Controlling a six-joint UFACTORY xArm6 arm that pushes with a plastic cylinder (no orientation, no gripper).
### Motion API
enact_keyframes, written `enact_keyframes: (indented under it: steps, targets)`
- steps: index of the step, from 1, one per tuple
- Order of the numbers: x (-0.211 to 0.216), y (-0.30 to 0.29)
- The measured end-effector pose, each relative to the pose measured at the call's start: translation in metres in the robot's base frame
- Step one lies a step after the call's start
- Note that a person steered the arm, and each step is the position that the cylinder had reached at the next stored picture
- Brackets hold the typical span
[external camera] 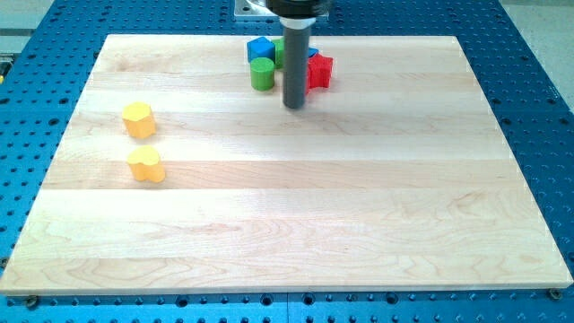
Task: Place the yellow heart to the left of the green circle
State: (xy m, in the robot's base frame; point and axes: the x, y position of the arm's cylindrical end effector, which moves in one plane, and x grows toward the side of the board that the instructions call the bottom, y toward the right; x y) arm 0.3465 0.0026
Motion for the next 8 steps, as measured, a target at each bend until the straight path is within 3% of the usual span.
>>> enact_keyframes:
  steps: [1, 2, 3, 4, 5, 7, 8]
  targets:
    - [0.058, 0.001]
    - [0.166, -0.027]
    - [0.195, -0.136]
    - [0.148, -0.184]
    - [0.111, -0.174]
    - [-0.014, -0.121]
    - [-0.007, -0.203]
